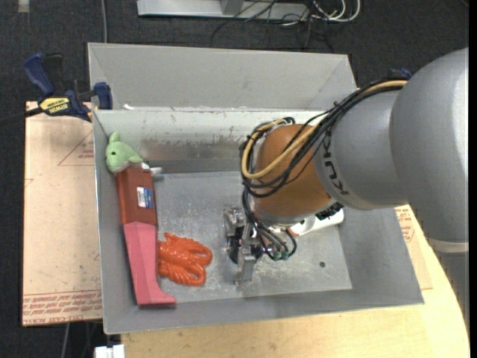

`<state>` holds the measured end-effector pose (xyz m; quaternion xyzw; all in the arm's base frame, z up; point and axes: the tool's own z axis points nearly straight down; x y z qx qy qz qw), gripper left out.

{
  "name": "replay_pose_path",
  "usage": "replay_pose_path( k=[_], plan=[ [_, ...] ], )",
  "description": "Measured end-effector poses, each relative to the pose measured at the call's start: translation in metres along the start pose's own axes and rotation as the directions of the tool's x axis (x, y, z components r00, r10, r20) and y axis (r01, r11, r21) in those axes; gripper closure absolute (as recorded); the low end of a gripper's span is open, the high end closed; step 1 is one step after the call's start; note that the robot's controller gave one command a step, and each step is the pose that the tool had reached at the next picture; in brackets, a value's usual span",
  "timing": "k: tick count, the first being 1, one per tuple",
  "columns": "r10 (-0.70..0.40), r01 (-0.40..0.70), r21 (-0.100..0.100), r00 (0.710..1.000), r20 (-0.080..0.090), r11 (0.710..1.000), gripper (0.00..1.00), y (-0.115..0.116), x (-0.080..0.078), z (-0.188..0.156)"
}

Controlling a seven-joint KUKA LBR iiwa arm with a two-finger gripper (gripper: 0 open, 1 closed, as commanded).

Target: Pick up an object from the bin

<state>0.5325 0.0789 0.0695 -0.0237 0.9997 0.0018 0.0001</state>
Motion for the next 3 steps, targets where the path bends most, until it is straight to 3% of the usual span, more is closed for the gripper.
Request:
replay_pose_path(
  k=[1, 2, 3],
  plan=[
    [0.124, -0.124, 0.000, 0.992, 0.003, 0.992, 0.00, -0.004, 0.003, -0.026],
    [0.278, -0.278, -0.001, 0.961, 0.001, 0.961, 0.00, -0.040, -0.023, -0.002],
    [0.284, -0.284, -0.002, 0.959, 0.004, 0.959, 1.00, -0.057, -0.028, -0.017]
  ],
)
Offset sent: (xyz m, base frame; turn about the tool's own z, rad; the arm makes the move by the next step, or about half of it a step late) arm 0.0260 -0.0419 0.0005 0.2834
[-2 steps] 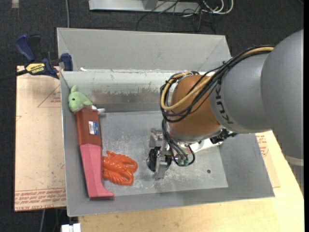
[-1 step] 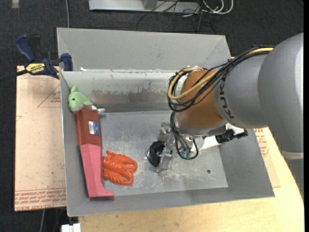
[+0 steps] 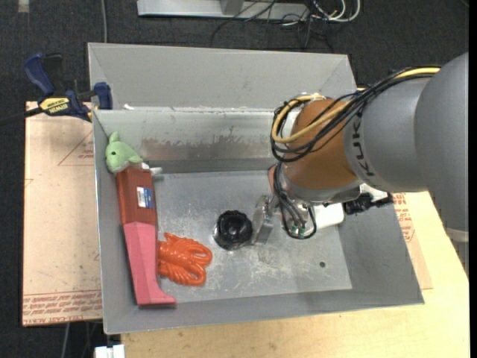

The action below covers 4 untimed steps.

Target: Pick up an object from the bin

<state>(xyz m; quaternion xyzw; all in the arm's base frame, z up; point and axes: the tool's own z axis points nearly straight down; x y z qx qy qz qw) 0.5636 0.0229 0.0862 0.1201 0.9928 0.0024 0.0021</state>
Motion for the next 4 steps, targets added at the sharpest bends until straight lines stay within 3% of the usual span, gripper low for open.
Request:
replay_pose_path(
  k=[2, 3, 4],
  plan=[
    [0.001, -0.001, 0.000, 1.000, 0.000, 1.000, 1.00, 0.000, 0.000, 0.000],
    [0.030, -0.030, 0.001, 1.000, -0.004, 1.000, 1.00, -0.016, 0.017, -0.093],
    [-0.015, 0.015, -0.002, 1.000, 0.005, 1.000, 1.00, 0.049, 0.049, -0.016]
  ],
)
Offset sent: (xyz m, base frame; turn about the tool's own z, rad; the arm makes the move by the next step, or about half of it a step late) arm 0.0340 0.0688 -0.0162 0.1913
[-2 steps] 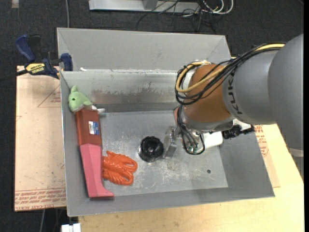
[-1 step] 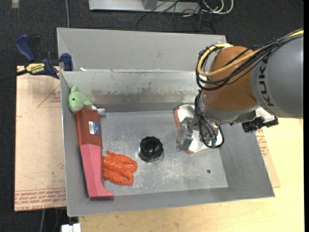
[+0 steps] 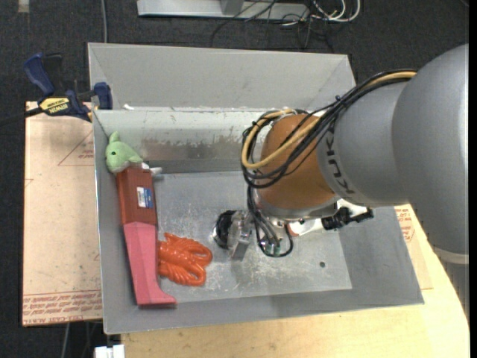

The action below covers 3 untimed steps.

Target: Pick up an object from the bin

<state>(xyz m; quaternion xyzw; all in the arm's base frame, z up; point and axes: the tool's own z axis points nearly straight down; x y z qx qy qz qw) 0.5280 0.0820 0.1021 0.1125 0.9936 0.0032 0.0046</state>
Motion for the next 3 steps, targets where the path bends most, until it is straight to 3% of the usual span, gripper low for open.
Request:
replay_pose_path(
  k=[1, 2, 3],
  plan=[
    [0.088, -0.088, 0.003, 0.996, -0.009, 0.996, 0.00, -0.0357, 0.0082, 0.0168],
    [0.089, -0.089, 0.002, 0.996, -0.007, 0.996, 1.00, -0.0358, 0.0075, 0.0161],
    [0.089, -0.089, 0.002, 0.996, -0.007, 0.996, 1.00, -0.0358, 0.0075, 0.0161]
  ],
)
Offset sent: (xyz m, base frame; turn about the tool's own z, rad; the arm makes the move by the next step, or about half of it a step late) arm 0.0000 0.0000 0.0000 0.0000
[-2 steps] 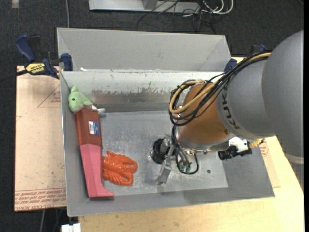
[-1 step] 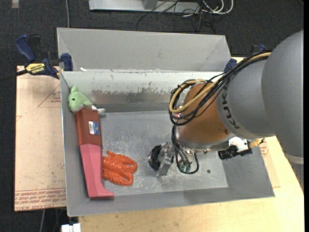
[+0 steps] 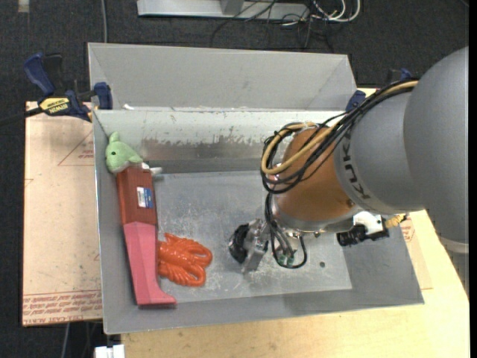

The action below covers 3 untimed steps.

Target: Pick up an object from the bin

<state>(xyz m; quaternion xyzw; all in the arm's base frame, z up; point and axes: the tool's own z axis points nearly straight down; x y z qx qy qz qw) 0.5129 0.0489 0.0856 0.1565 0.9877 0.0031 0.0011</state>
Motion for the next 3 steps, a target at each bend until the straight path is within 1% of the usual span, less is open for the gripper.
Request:
replay_pose_path(
  k=[1, 2, 3],
  plan=[
    [-0.036, 0.036, -0.002, 0.999, 0.004, 0.999, 1.00, -0.004, -0.007, -0.065],
    [-0.001, 0.001, -0.001, 1.000, 0.003, 1.000, 1.00, -0.018, -0.001, -0.094],
    [-0.053, 0.053, -0.003, 0.999, 0.009, 0.999, 1.00, -0.018, -0.005, -0.139]
  ],
)
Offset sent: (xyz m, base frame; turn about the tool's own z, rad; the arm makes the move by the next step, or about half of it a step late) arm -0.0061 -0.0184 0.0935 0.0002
